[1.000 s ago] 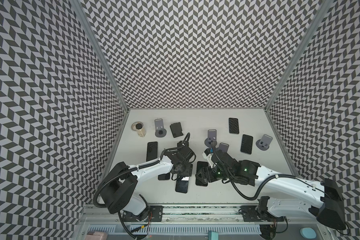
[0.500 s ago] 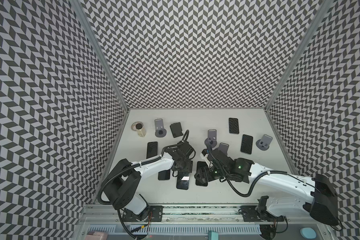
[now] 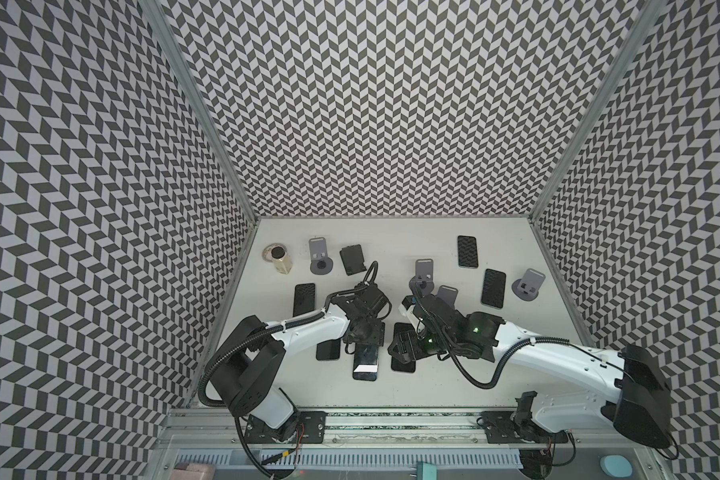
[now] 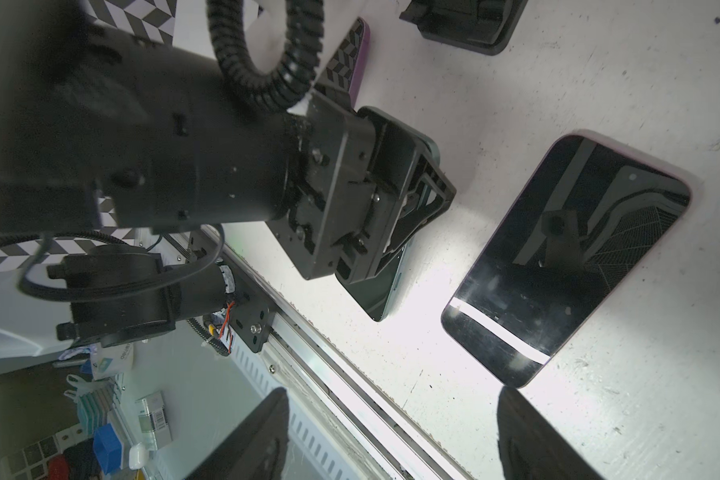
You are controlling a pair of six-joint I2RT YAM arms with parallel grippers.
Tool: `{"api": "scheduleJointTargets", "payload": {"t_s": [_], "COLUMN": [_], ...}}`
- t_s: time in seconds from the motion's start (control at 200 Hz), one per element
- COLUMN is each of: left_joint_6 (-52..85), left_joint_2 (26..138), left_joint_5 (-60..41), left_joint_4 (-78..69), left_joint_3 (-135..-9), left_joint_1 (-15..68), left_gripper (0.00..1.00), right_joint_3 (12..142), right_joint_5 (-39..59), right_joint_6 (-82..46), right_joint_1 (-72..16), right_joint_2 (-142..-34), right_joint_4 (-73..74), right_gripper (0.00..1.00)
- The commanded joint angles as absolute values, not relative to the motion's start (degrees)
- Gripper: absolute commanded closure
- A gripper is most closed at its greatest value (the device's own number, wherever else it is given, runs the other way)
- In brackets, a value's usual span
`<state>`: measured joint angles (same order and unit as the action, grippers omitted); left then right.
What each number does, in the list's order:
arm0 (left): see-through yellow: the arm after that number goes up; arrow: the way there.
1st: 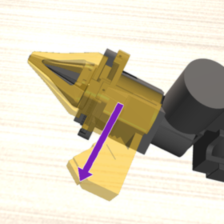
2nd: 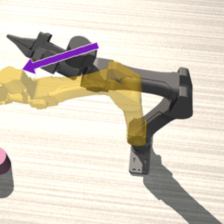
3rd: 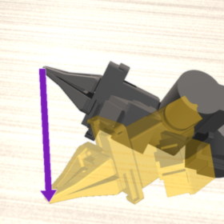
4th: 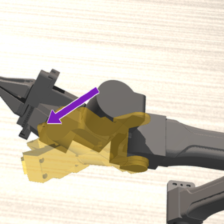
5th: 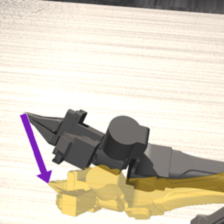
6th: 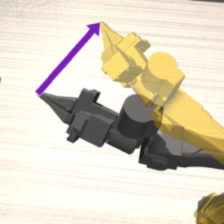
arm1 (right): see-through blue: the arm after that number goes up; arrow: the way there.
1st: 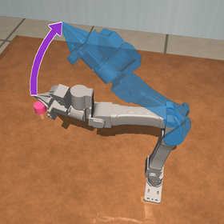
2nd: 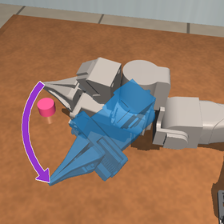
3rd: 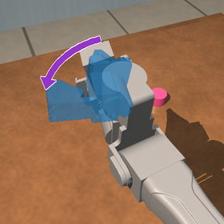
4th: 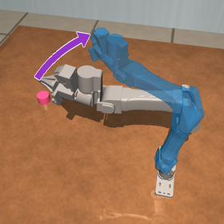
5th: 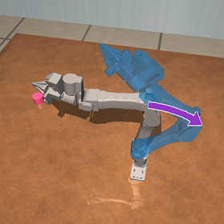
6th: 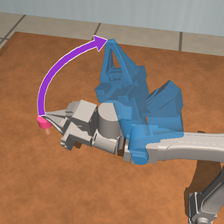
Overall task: Remove the phone from the phone stand
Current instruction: 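Lower both phones flat onto the table beside the purple-edged phones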
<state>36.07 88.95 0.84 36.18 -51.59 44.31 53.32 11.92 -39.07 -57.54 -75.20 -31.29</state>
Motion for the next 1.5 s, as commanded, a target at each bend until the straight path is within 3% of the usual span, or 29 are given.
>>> {"api": "scheduleJointTargets", "payload": {"t_s": [0.0,1.497], "left_joint_6": [37.77,42.52], "left_joint_2": [87.99,91.39], "left_joint_5": [2.45,5.71], "left_joint_4": [36.28,33.94], "left_joint_3": [-52.65,-49.48], "left_joint_1": [44.17,45.2], "left_gripper": [0.46,0.37], "right_joint_3": [55.06,52.18], "right_joint_5": [12.39,12.5], "right_joint_6": [-38.42,-36.89], "right_joint_1": [-57.16,-56.29], "right_joint_2": [-75.33,-72.43], "right_joint_4": [-30.76,-30.59], "right_gripper": [0.23,0.23]}}
